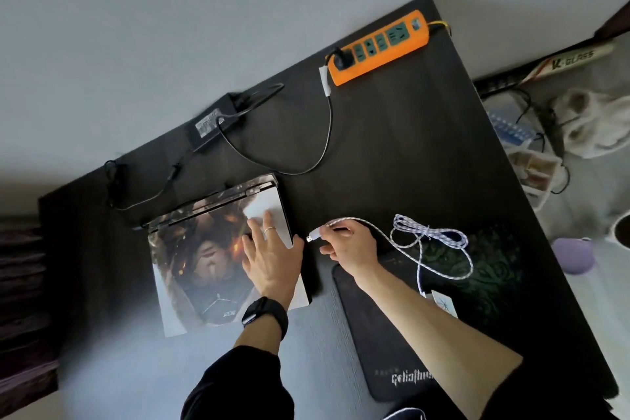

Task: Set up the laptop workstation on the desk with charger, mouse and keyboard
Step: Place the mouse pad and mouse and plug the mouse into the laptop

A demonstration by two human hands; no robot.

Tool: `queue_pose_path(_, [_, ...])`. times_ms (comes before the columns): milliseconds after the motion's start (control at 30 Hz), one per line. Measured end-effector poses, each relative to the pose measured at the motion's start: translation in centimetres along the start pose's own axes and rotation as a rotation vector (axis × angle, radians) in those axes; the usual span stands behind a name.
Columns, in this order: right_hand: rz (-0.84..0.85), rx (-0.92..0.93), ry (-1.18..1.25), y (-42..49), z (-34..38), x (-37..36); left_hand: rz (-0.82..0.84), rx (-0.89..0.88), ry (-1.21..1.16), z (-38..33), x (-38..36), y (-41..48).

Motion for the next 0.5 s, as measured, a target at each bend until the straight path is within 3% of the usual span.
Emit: queue_pose_path(500, [-0.009,-0.091,0.043,0.4,-1.1,-1.8,0.121,-0.107,-0.067,1.0,-0.6,0.0])
Point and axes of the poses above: each hand's wrist, its own y-axis towards the middle knuckle, its own x-axis out of the back of the hand, z = x × y, the point moved 8 cm from there along y, towards the middle knuckle, and after that the axes turned 12 degrees about y, right-handed, at the moved point
